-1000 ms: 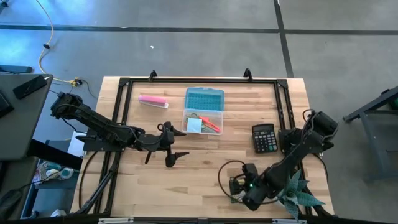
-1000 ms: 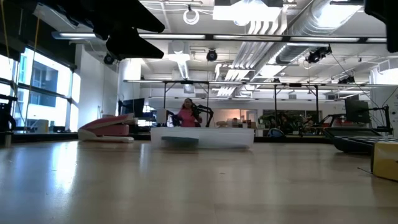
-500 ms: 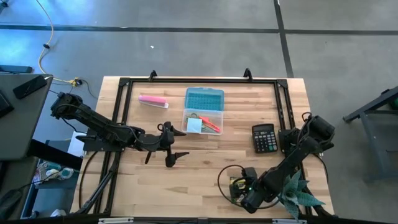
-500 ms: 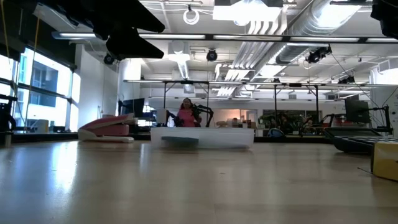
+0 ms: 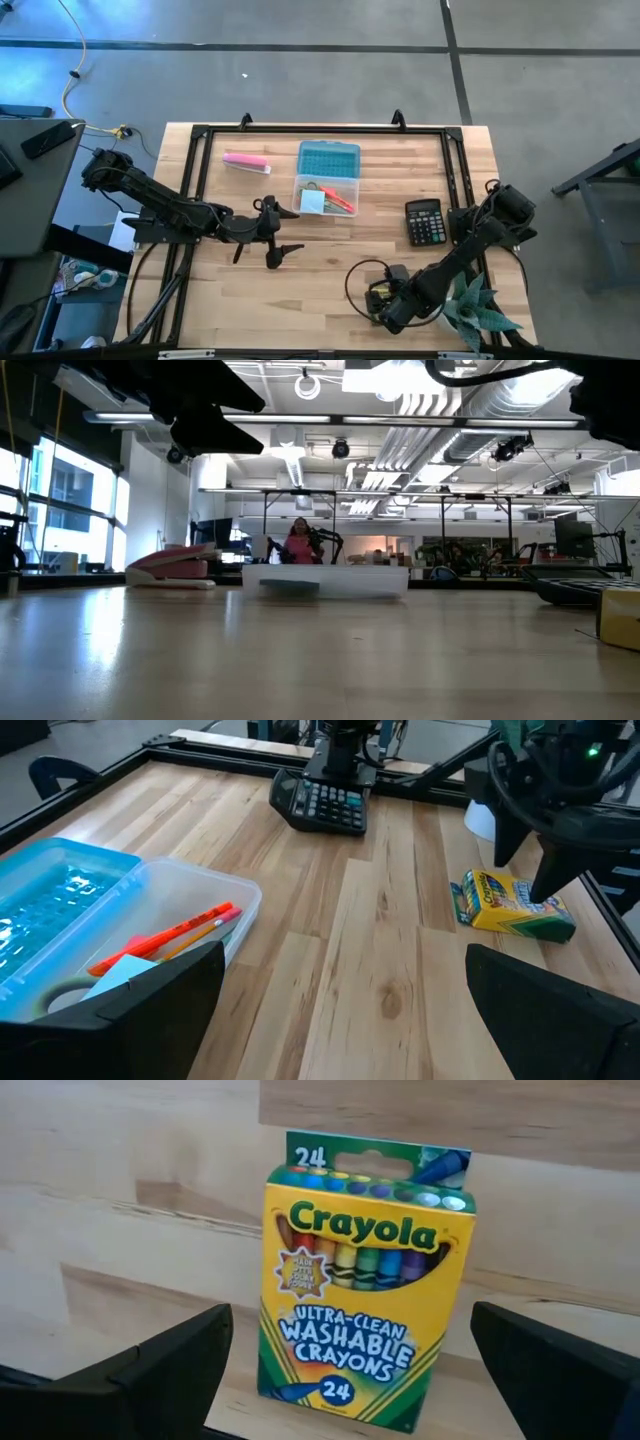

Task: Pack school essentials
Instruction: Put the yellow box of crayons into the blue supply box

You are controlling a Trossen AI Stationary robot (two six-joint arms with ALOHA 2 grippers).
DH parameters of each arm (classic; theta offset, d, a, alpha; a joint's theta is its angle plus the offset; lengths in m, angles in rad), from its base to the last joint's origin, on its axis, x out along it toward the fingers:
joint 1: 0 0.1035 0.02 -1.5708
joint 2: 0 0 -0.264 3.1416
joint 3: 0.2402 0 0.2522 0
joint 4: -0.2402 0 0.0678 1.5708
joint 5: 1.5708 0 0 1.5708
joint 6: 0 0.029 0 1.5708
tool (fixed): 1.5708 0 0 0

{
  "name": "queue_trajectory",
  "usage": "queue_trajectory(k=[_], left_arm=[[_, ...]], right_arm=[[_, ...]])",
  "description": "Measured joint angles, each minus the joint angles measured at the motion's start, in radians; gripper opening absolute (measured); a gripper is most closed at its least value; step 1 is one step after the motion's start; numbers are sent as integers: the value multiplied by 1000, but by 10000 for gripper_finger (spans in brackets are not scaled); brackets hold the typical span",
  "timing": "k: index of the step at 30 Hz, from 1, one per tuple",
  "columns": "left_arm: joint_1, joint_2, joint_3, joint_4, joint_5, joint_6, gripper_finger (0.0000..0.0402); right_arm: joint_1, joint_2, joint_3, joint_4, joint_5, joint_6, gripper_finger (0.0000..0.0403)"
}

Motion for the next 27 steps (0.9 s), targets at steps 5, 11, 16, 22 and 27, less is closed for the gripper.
queue_trajectory(k=[5, 11, 16, 22, 27], left_arm=[[0, 0, 0, 0, 0, 0, 400], [0, 0, 0, 0, 0, 0, 400], [0, 0, 0, 0, 0, 0, 400], [0, 0, 0, 0, 0, 0, 400], [0, 0, 0, 0, 0, 0, 400]], right_arm=[[-9, 36, 0, 8, -42, 2, 400], [-9, 49, 0, 22, -46, 25, 400], [-10, 49, 0, 45, -46, 29, 400], [-15, 70, 0, 62, -54, 45, 400], [-15, 95, 0, 76, -74, 54, 400]])
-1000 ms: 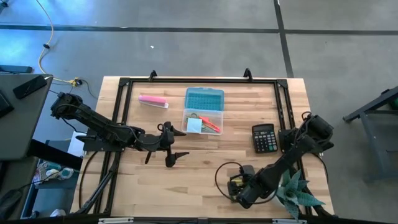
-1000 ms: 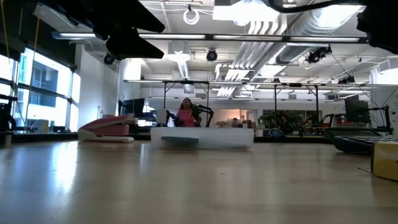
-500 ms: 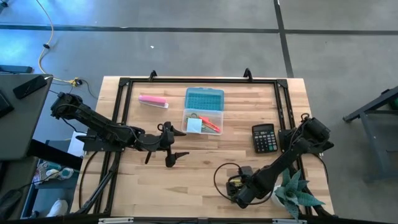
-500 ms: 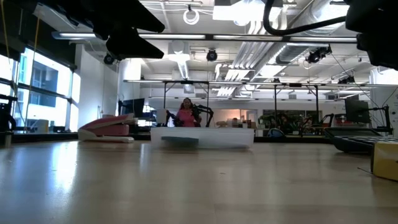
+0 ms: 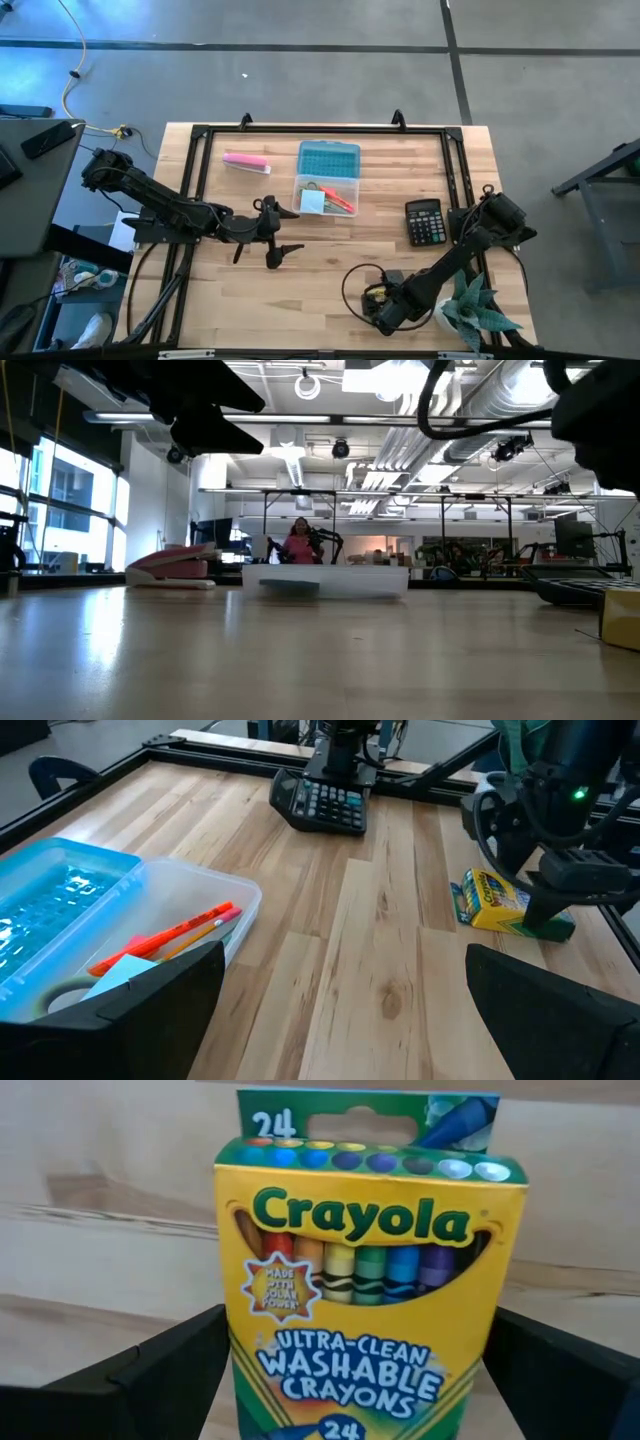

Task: Pack school essentials
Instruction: Put the yellow box of crayons into the blue supply box

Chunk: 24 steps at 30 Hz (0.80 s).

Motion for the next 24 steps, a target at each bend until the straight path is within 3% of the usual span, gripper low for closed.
queue_trajectory(k=[10, 24], left_arm=[[0, 0, 0, 0, 0, 0, 400], [0, 0, 0, 0, 0, 0, 400]], right_arm=[[0, 13, 3, -15, -16, -54, 395], [2, 19, 2, -46, -17, -143, 344]])
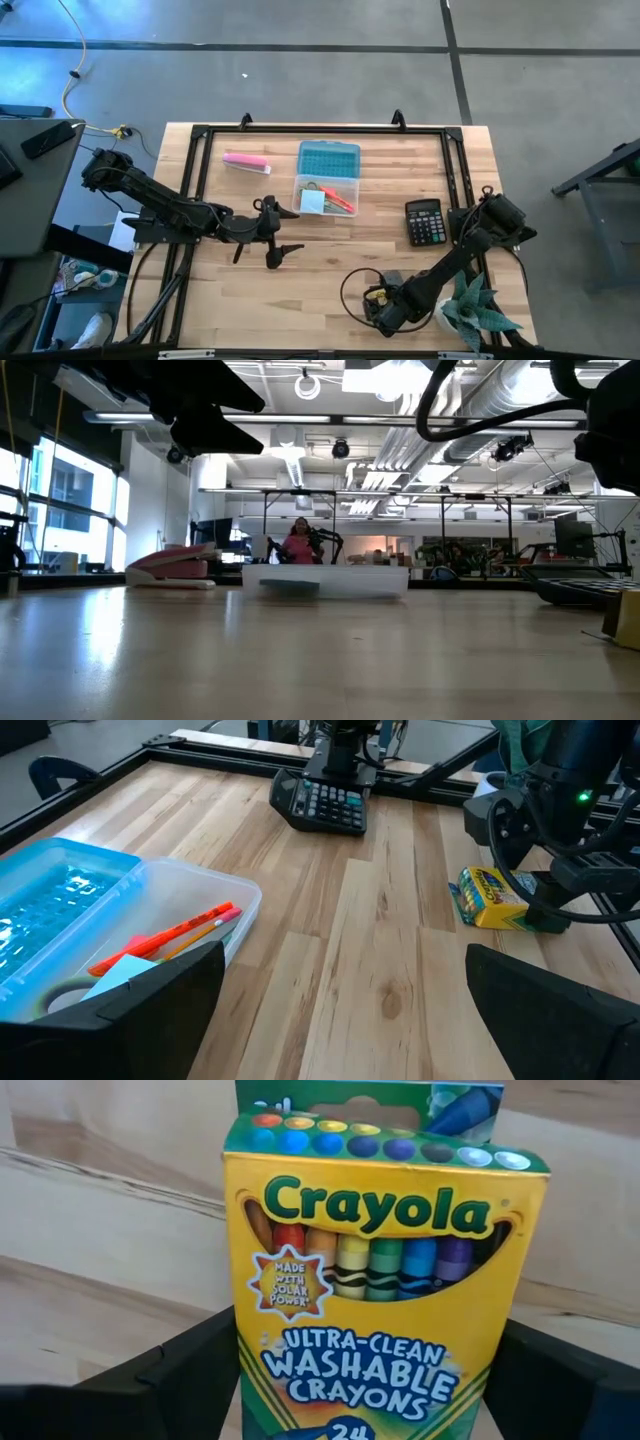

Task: Pack school essentials
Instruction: Put the yellow box of crayons into the blue supply box

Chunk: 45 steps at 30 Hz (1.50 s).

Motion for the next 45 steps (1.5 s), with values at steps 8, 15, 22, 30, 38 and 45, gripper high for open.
queue_trajectory(k=[8, 15, 22, 30, 38, 45], left_arm=[[0, 0, 0, 0, 0, 0, 400], [0, 0, 0, 0, 0, 0, 400], [0, 0, 0, 0, 0, 0, 400], [0, 0, 0, 0, 0, 0, 400], [0, 0, 0, 0, 0, 0, 400], [0, 0, 0, 0, 0, 0, 400]], right_arm=[[1, 0, -1, -5, 24, -53, 323], [1, 0, -2, -5, 46, -98, 321], [2, -3, -2, 5, 87, -148, 320], [-21, 4, 67, -110, 232, -267, 320], [-102, 1, 147, -257, 258, -444, 320], [-234, 0, 230, -371, 268, -745, 320]])
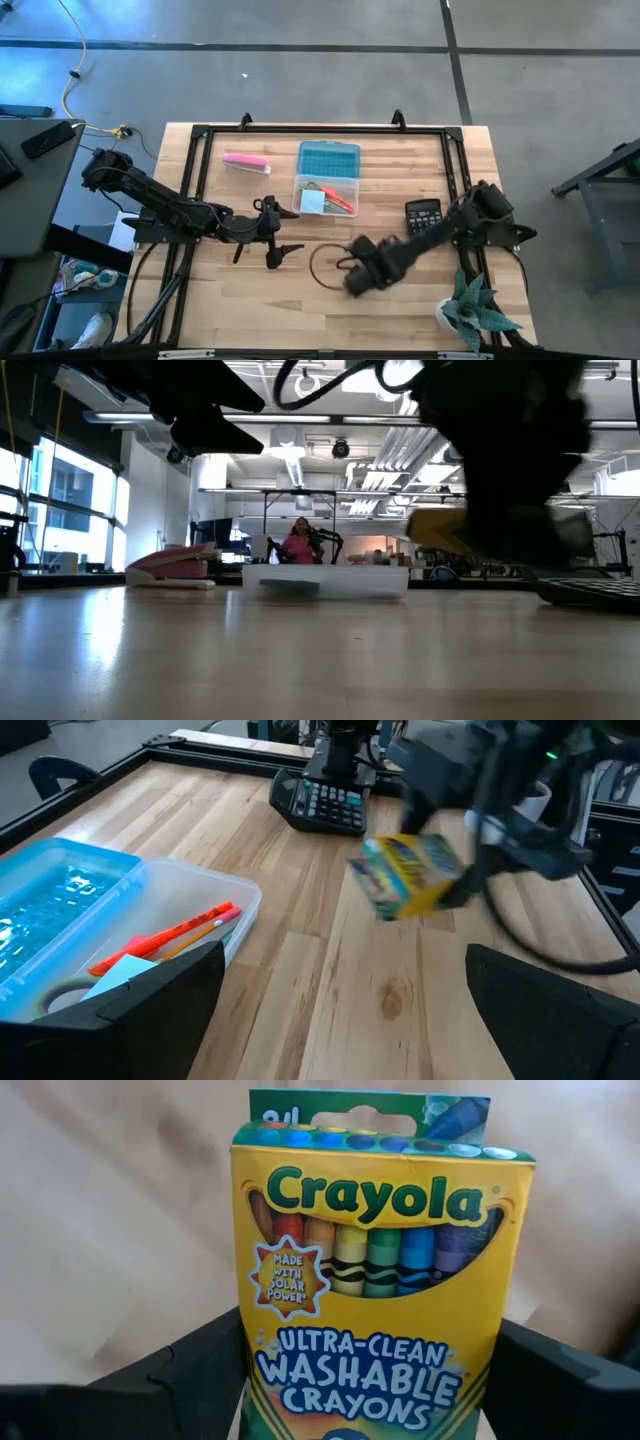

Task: Pack school essentials
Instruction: Put the yellow box of crayons into the blue supply box

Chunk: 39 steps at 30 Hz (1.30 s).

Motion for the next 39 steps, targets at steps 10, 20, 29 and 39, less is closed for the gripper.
queue_trajectory(k=[10, 20, 29, 39], left_arm=[[0, 0, 0, 0, 0, 0, 400], [0, 0, 0, 0, 0, 0, 400], [0, 0, 0, 1, 0, 0, 400], [0, 0, 0, 1, 0, 0, 400]], right_arm=[[-259, -96, 39, -27, 42, -519, 320], [-500, -135, 40, 104, -13, -1036, 320], [-604, -125, -14, 338, -83, -1461, 320], [-625, -116, -171, 545, -124, -1565, 320]])
